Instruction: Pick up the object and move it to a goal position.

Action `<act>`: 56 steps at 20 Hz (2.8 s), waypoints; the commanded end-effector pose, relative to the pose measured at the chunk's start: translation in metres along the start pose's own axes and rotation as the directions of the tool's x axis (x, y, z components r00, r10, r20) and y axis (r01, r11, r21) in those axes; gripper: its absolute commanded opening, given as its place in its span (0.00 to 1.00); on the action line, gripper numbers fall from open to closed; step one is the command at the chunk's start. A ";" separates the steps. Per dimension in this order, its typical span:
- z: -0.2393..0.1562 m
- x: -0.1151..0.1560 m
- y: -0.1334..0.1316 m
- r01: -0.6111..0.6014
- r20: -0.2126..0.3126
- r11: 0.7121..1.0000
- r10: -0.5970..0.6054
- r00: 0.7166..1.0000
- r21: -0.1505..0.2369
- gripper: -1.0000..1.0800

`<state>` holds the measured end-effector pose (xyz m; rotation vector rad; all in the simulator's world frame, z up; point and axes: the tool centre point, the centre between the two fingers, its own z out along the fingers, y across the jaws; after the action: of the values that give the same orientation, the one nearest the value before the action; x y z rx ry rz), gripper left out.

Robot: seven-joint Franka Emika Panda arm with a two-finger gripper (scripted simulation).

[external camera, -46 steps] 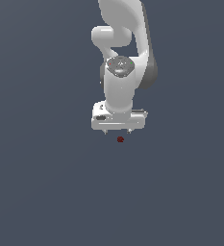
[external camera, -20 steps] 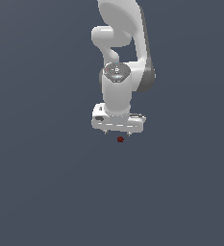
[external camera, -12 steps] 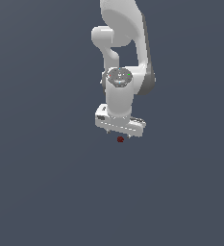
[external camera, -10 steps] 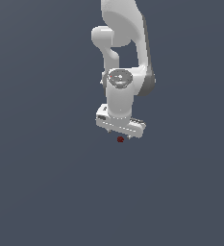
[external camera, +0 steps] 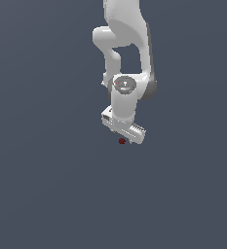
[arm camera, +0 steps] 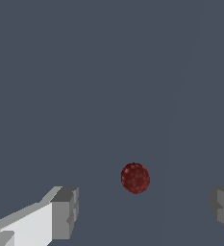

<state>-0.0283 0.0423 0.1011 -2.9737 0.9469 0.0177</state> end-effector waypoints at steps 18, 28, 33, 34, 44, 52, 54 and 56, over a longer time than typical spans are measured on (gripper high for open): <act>0.033 -0.021 0.008 -0.332 -0.021 0.943 0.332 0.943 -0.009 0.96; 0.042 -0.022 0.008 -0.338 -0.021 0.941 0.338 0.941 -0.010 0.96; 0.066 -0.022 0.009 -0.340 -0.021 0.940 0.340 0.940 -0.010 0.96; 0.070 -0.022 0.010 -0.341 -0.021 0.940 0.341 0.940 -0.010 0.96; 0.084 -0.021 0.009 -0.342 -0.022 0.940 0.341 0.940 -0.010 0.00; 0.084 -0.021 0.009 -0.341 -0.021 0.940 0.341 0.940 -0.009 0.00; 0.083 -0.021 0.010 -0.341 -0.021 0.940 0.341 0.940 -0.009 0.00; 0.080 -0.019 0.013 -0.341 -0.021 0.940 0.341 0.940 -0.009 0.00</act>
<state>-0.0517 0.0472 0.0190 -2.7837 1.4553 0.0009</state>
